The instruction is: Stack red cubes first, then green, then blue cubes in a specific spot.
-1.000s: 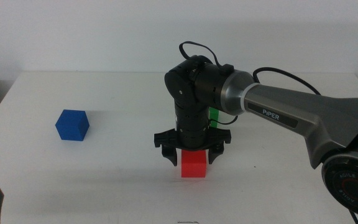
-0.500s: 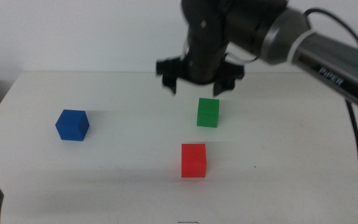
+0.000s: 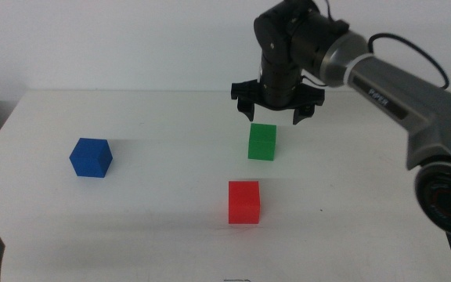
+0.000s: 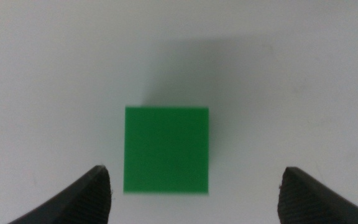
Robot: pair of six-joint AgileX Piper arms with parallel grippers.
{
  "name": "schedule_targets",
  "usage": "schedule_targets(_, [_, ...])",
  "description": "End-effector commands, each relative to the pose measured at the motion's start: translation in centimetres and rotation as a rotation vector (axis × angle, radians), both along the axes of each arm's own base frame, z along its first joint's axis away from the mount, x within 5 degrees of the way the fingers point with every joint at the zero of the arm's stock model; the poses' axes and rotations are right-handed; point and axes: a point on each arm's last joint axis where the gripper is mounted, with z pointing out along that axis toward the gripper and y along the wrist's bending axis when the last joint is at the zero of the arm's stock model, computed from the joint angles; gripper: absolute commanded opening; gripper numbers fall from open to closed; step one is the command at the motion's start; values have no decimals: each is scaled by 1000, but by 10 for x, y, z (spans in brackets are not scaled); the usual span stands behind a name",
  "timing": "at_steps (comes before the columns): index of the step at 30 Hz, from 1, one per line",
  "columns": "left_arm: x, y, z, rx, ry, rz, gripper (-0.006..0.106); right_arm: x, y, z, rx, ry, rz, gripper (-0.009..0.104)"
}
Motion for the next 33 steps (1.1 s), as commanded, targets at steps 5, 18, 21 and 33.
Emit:
schedule_targets(5, [-2,0,10,-6,-108,4,94,10,-2,27,42,-139,28,82])
schedule_targets(18, [-2,0,10,-6,-108,4,94,21,4,-3,12,-139,42,82])
schedule_targets(21, [-2,0,10,-6,-108,4,94,23,4,-10,5,-130,43,82])
schedule_targets(33, [-2,0,10,-6,-108,4,94,25,6,-27,-28,-107,39,37])
